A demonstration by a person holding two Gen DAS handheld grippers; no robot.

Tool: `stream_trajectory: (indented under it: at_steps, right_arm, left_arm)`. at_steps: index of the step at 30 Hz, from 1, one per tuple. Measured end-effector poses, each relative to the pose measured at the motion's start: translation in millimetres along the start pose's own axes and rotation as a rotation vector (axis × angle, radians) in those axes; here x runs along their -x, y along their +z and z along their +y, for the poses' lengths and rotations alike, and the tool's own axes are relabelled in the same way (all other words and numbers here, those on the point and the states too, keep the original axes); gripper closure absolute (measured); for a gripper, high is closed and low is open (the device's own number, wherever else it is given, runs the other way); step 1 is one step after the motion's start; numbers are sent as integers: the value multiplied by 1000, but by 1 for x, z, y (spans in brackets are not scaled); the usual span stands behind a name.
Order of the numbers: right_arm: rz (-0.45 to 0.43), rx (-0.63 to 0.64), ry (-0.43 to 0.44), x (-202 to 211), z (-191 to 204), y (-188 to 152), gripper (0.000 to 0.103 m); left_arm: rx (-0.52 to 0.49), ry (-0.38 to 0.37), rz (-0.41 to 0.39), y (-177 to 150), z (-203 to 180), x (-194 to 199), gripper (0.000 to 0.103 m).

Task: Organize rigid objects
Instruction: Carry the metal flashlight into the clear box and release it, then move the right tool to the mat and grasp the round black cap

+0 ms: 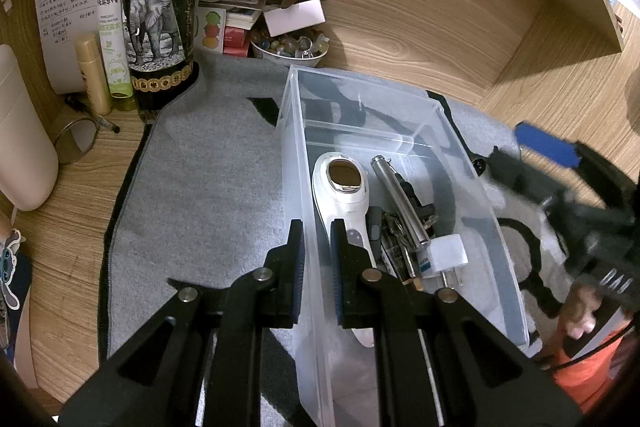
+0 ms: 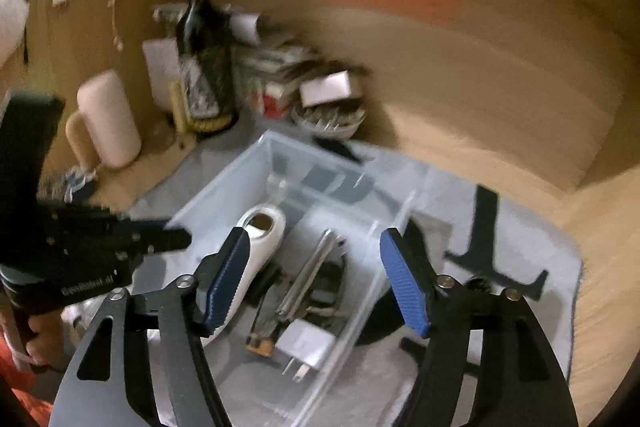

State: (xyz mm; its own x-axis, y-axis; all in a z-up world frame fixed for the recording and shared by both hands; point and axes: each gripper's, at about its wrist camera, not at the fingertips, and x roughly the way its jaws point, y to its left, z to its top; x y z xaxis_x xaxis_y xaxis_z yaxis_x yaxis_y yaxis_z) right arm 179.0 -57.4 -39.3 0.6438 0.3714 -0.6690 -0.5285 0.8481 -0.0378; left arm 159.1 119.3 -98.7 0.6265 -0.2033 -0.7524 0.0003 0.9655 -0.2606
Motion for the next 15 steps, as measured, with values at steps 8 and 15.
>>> stream_trajectory:
  at_steps: [8,15]
  right_arm:
    - [-74,-86,-86,16,-33,7,25]
    - [-46,-174,-174,4,-73,1,25]
  left_arm:
    - [1,0,0,0,1,0,93]
    - [2,-1,-1,0,0,0,93]
